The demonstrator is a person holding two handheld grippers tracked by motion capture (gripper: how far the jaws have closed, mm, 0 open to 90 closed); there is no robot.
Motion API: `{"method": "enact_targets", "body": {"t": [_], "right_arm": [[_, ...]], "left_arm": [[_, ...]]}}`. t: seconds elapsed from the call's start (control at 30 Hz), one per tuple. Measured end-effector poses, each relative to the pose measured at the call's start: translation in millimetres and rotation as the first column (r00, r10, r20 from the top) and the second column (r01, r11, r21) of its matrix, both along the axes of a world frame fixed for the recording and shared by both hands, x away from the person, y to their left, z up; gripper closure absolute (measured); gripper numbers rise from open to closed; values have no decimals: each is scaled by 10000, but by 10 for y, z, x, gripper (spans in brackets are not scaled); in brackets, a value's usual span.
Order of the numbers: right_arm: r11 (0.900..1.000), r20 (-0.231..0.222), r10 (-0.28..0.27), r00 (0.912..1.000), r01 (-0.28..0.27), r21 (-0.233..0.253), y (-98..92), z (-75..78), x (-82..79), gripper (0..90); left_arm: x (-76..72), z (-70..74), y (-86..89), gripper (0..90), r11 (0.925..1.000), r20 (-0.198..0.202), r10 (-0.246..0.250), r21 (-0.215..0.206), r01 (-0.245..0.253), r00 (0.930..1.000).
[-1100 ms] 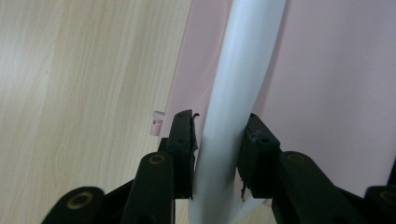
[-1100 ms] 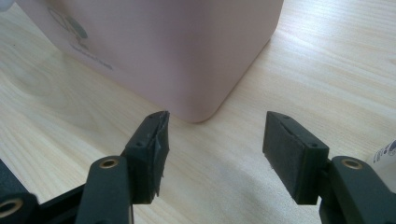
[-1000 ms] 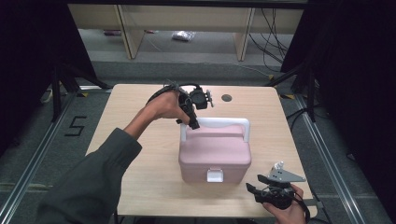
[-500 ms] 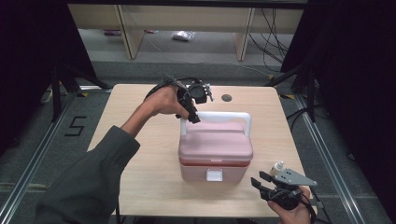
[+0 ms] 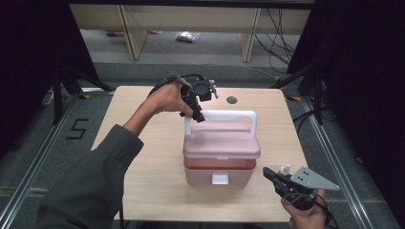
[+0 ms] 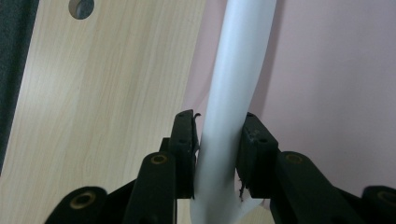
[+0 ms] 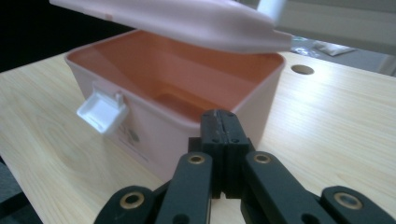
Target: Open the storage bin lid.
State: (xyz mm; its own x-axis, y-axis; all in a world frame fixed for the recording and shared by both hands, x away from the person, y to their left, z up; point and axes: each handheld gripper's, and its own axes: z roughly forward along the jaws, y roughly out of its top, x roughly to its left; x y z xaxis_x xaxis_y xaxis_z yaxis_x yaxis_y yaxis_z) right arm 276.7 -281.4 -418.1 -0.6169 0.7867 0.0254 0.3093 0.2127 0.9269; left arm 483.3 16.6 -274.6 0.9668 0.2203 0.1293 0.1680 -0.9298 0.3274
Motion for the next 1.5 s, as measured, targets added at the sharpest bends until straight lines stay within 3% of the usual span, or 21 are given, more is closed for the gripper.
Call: {"method": "enact_targets", "body": {"t": [0.07, 0.17, 0.23, 0.27, 0.3, 0.37, 0.4, 0.47, 0.5, 0.53, 0.77, 0.8, 0.83, 0.9, 0.93, 1.0, 1.1, 1.2, 1.27, 1.37, 1.5], "right_arm": [[9999, 150, 122, 9998, -122, -38, 14, -4, 91, 900], [9996, -244, 147, 9996, -140, 264, 48, -8, 167, 900], [9987, -14, 332, 9994, -332, 394, 66, -20, 244, 900], [9986, -233, 355, 9991, -345, 403, 78, -15, 254, 900], [9989, 19, 369, 9993, -369, 272, 81, -16, 288, 900], [9983, -340, 348, 9988, -332, 478, 118, -11, 306, 900], [9978, -16, 566, 9984, -565, 360, 109, -18, 351, 900], [9959, -204, 648, 9977, -634, 640, 133, -13, 371, 900], [9965, 177, 700, 9974, -708, 451, 126, -14, 408, 900], [9962, -264, 689, 9973, -673, 558, 135, -2, 393, 900], [9944, -27, 897, 9960, -894, 561, 183, 34, 439, 900], [9938, 318, 962, 9949, -978, 534, 182, 33, 457, 900], [9945, 192, 903, 9957, -911, 509, 182, 41, 444, 900], [9941, 349, 971, 9947, -986, 456, 184, 44, 452, 900], [9942, 167, 804, 9966, -814, 700, 201, 45, 431, 900], [9956, 493, 784, 9957, -808, 473, 188, 50, 454, 900], [9943, 347, 928, 9951, -945, 495, 182, 61, 453, 900], [9951, 351, 865, 9956, -880, 440, 180, 64, 449, 900], [9956, 379, 844, 9957, -858, 378, 179, 63, 450, 900], [9951, 371, 920, 9951, -933, 335, 174, 67, 457, 900], [9949, 26, 840, 9965, -840, 561, 188, 76, 432, 900]], "left_arm": [[6, 3, 2, 694, 10000, -11, 18, -31, -18, 10000], [16, 7, 4, 695, 10000, -24, 32, -42, -32, 10000], [16, 6, 3, 695, 10000, -5, 33, -56, -33, 10000], [15, 6, 3, 695, 10000, -21, 24, -61, -24, 10000], [16, 5, 4, 695, 10000, -17, 18, -55, -18, 10000], [16, 5, 7, 695, 10000, -30, 26, -73, -26, 10000], [16, 4, 8, 694, 10000, -35, 35, -86, -35, 10000], [13, 0, 9, 693, 9999, -32, 54, -101, -54, 10000], [10, -2, 10, 692, 9999, -28, 84, -116, -84, 10000], [6, -3, 13, 691, 9998, -41, 149, -143, -150, 9999], [1, -34, 38, 681, 9990, -50, 302, -338, -303, 9995], [3, -35, 41, 680, 9987, -51, 345, -382, -347, 9994], [5, -32, 43, 677, 9984, -26, 410, -399, -411, 9992], [10, -26, 48, 652, 9975, 39, 585, -403, -583, 9983], [10, -24, 52, 630, 9970, 94, 654, -413, -650, 9978], [10, -12, 68, 572, 9952, 255, 870, -474, -857, 9959], [-12, 20, 111, 468, 9903, 533, 1228, -722, -1188, 9910], [-78, 58, 201, 395, 9693, 539, 1920, -1666, -1808, 9799], [-98, 95, 299, 361, 9579, 704, 2214, -2025, -2034, 9726], [-153, 118, 470, 334, 9258, 737, 2815, -2828, -2507, 9567], [-271, 68, 710, 319, 8722, 679, 3550, -3831, -3041, 9324]]}}
